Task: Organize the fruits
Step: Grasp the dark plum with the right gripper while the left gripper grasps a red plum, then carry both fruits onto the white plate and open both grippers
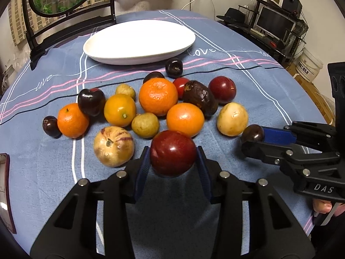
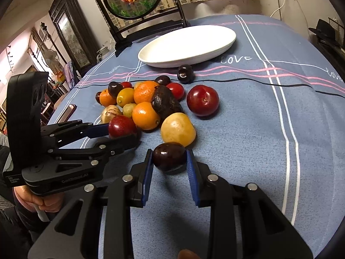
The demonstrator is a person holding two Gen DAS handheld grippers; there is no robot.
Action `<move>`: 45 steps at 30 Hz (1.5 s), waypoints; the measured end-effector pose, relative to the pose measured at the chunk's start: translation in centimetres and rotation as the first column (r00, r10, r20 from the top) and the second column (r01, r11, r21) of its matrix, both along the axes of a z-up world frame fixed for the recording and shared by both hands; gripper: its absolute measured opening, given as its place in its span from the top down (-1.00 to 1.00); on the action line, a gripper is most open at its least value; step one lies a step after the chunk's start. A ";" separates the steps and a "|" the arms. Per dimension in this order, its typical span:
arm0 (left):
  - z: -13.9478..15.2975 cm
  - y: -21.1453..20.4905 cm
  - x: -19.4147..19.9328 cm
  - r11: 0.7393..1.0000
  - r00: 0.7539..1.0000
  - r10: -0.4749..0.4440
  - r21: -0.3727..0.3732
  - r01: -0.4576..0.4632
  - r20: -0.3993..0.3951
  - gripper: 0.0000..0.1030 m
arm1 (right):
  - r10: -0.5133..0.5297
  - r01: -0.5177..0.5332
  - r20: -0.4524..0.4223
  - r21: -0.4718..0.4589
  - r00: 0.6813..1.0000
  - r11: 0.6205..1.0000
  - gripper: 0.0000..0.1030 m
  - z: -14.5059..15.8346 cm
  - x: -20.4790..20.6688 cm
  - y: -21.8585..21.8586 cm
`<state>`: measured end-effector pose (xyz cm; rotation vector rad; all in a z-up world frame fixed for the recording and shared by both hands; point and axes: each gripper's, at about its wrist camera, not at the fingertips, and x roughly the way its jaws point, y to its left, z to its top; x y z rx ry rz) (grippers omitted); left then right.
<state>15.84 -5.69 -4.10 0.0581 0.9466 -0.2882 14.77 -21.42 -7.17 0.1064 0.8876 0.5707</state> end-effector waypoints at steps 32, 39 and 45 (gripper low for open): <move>2.4 4.2 22.3 0.993 0.992 0.112 0.044 -0.110 -0.053 -0.08 | -0.012 0.020 0.043 -0.181 0.999 0.983 -0.22 2.6 23.0 6.0; 6.7 5.5 15.3 0.991 0.986 0.127 0.038 -0.132 0.104 -0.61 | -0.037 0.052 0.112 -0.130 0.993 0.990 -0.22 5.2 17.0 2.9; 6.7 6.5 6.2 0.990 0.975 0.134 0.020 -0.140 0.175 -0.88 | -0.062 0.068 0.148 -0.037 0.987 0.997 -0.22 5.1 9.4 -0.2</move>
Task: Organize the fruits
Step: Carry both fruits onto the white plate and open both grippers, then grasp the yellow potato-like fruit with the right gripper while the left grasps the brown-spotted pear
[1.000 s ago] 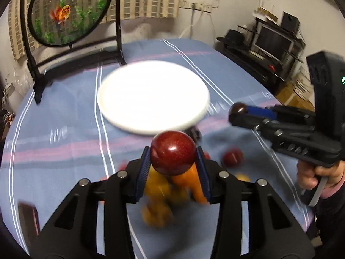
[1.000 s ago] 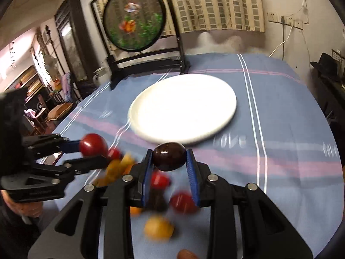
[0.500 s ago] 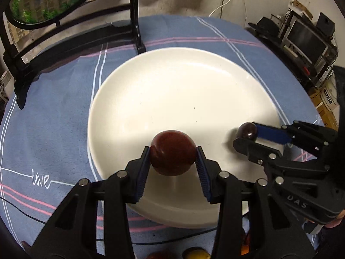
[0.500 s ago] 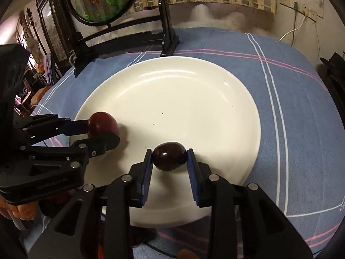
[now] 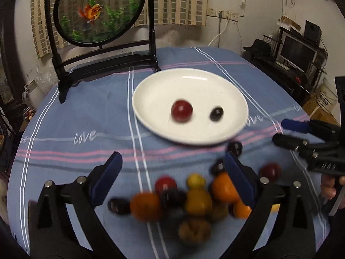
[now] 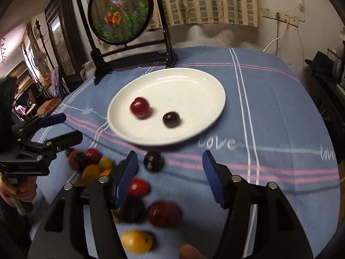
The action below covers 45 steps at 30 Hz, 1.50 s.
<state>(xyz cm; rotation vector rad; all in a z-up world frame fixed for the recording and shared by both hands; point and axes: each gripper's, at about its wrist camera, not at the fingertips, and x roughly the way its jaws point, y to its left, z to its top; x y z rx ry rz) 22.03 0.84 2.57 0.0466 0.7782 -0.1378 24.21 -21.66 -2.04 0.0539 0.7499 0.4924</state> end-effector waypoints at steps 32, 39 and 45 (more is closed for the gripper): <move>-6.5 0.1 -5.9 0.996 0.989 -0.040 -0.086 0.028 -0.141 -0.34 | 0.126 -0.140 -0.162 -0.077 0.979 0.987 0.00 -5.9 -5.8 2.0; -6.9 -0.1 -5.4 0.994 0.984 -0.054 -0.107 0.036 -0.170 -0.13 | 0.111 -0.129 -0.156 -0.106 0.981 0.986 0.16 -5.9 -5.9 2.1; -7.0 -0.4 -5.0 0.994 0.984 -0.054 -0.099 0.037 -0.170 -0.10 | 0.112 -0.134 -0.140 -0.159 0.984 0.978 0.16 -6.0 -6.6 2.6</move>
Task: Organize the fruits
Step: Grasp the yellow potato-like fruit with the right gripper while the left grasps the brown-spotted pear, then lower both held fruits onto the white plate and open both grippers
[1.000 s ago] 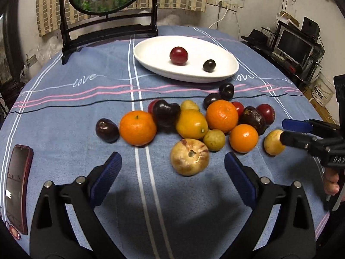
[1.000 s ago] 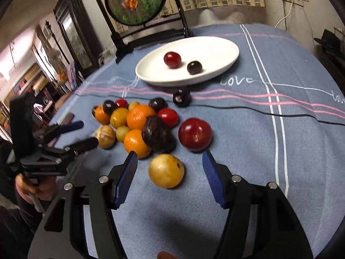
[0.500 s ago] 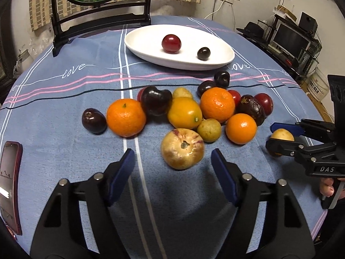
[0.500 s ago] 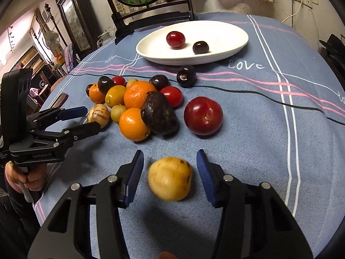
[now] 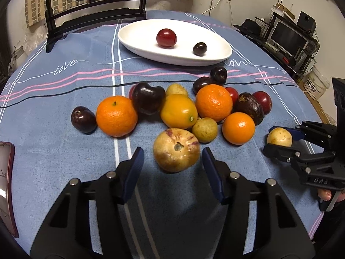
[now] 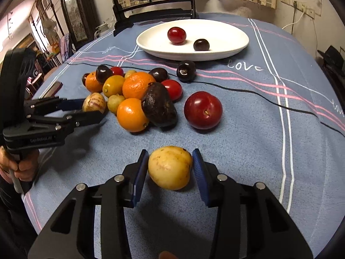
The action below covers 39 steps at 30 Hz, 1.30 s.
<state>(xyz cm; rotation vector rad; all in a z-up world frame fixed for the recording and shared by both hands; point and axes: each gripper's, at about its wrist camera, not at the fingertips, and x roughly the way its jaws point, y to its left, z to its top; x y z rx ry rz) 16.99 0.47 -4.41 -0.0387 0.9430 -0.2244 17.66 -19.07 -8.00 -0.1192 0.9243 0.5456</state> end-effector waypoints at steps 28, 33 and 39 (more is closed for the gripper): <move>5.4 0.6 2.8 0.999 0.994 -0.006 -0.050 0.011 0.108 0.20 | -0.010 -0.008 0.096 0.184 0.995 0.983 0.28 6.1 4.2 -0.3; 7.0 -0.2 8.6 0.999 0.992 0.038 -0.007 -0.037 0.121 0.20 | -0.150 0.122 0.142 0.191 0.978 0.974 0.28 6.5 11.0 -0.1; 5.0 -0.8 15.9 0.993 0.994 0.092 0.063 -0.095 0.052 0.20 | -0.196 0.185 0.090 0.117 0.976 0.976 0.28 4.1 16.6 1.2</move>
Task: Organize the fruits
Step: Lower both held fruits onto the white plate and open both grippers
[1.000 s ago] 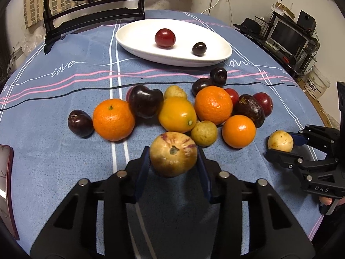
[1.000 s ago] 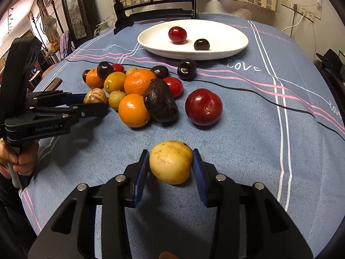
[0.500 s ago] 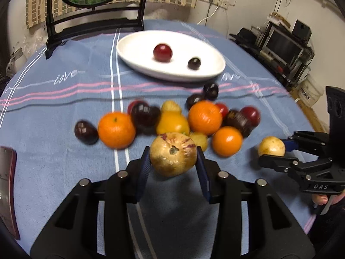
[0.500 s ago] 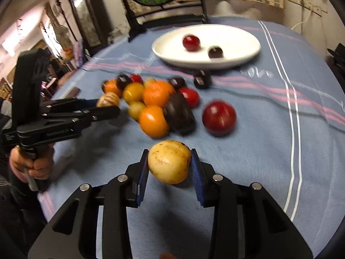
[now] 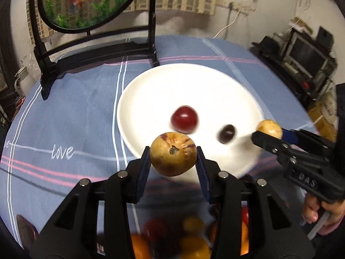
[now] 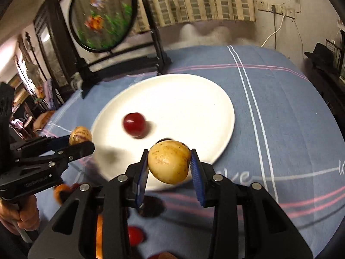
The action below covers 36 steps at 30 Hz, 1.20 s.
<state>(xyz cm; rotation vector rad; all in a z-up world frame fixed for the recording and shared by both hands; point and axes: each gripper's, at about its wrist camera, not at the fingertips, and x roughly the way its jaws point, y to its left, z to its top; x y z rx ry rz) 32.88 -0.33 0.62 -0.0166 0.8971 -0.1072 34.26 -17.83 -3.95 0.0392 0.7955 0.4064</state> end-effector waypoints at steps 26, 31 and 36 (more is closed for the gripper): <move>-0.5 3.4 -9.1 0.995 0.993 0.046 0.081 -0.055 0.113 -0.77 | 0.080 -0.080 0.043 0.005 0.996 0.997 0.02 -0.3 -9.6 -3.7; -1.1 5.5 -11.3 0.997 0.993 0.065 0.038 -0.069 0.102 -0.77 | 0.106 -0.106 0.007 -0.045 0.994 0.993 0.02 -1.6 -11.2 -3.2; -1.6 6.8 -12.3 0.996 0.992 0.091 0.013 -0.093 0.092 -0.77 | 0.113 -0.114 -0.024 -0.051 0.993 0.992 0.02 -2.3 -11.4 -3.1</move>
